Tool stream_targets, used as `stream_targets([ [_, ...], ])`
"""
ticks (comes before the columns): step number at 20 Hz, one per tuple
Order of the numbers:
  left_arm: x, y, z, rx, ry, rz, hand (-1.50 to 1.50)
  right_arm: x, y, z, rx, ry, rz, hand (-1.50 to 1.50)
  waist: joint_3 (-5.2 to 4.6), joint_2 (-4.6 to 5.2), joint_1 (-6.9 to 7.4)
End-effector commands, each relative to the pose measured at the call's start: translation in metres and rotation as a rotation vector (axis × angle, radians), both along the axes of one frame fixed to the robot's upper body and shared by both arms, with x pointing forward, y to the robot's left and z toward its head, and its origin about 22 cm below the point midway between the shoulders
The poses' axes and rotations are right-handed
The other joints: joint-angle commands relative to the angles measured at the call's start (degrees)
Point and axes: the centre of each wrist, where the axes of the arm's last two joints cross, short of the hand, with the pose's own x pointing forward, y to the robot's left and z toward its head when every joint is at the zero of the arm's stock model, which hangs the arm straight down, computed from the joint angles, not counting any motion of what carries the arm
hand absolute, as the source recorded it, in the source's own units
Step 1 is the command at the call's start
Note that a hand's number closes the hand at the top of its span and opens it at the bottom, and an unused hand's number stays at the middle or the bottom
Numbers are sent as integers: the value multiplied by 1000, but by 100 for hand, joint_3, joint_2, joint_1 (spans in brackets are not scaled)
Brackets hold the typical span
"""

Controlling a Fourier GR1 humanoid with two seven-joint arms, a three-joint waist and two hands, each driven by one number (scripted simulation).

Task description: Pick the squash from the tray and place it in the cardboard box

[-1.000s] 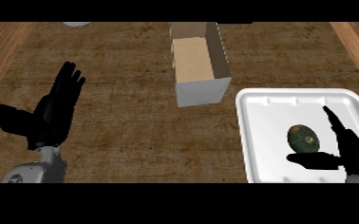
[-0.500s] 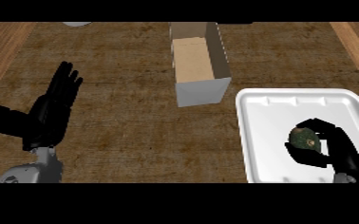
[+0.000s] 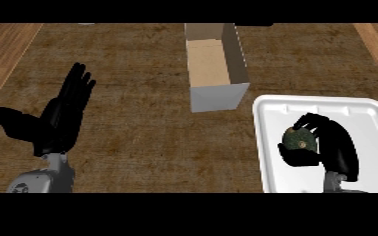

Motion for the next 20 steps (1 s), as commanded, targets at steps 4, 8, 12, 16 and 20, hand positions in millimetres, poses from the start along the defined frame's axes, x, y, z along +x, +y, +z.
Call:
stream_targets([
  [4,12,-29,11,10,-40,-149,0,36,138,35,-164,-89,368,150,-83,191,1116],
  [8,14,-37,7,17,-20,-196,0,49,190,62,-301,-140,427,150,-65,162,1239],
  [12,21,-53,12,2,-32,-224,0,59,227,87,-417,-174,450,150,-41,174,1274],
  [16,22,-48,12,19,-35,-225,0,70,245,125,-340,-286,324,150,-14,130,1292],
  [20,26,-55,14,8,-33,-213,0,77,264,155,-331,-356,177,150,-23,96,1186],
])
